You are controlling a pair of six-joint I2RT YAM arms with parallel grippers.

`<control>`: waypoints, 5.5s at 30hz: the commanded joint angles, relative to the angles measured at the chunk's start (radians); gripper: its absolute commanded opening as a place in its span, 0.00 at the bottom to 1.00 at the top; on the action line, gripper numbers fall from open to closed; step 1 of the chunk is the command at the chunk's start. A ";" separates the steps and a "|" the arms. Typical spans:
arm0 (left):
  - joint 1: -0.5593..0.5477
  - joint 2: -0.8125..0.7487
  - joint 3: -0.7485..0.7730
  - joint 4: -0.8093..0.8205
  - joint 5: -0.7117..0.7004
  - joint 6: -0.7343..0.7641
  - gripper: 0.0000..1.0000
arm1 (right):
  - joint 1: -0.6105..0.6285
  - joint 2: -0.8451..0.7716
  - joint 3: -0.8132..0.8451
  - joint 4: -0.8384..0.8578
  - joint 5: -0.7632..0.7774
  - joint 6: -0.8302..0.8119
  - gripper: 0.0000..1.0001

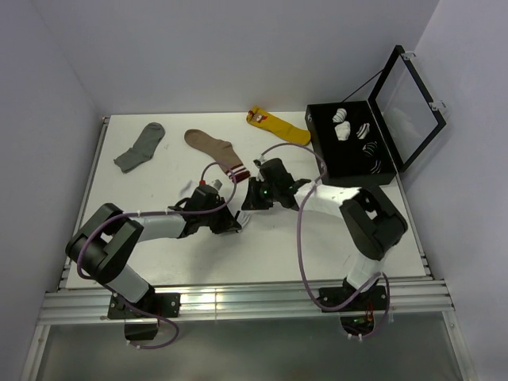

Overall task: Roll the socks
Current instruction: Roll the sock at the center of the board.

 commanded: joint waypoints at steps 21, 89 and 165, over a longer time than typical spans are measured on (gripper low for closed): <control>0.022 0.009 -0.022 0.023 0.029 -0.019 0.00 | 0.003 -0.045 -0.092 0.016 0.005 -0.002 0.26; 0.025 -0.027 -0.041 -0.076 -0.091 -0.059 0.07 | 0.085 0.033 0.107 -0.126 0.096 -0.003 0.15; 0.159 -0.259 -0.117 -0.047 -0.052 -0.055 0.41 | 0.025 0.125 0.159 -0.263 0.193 -0.069 0.00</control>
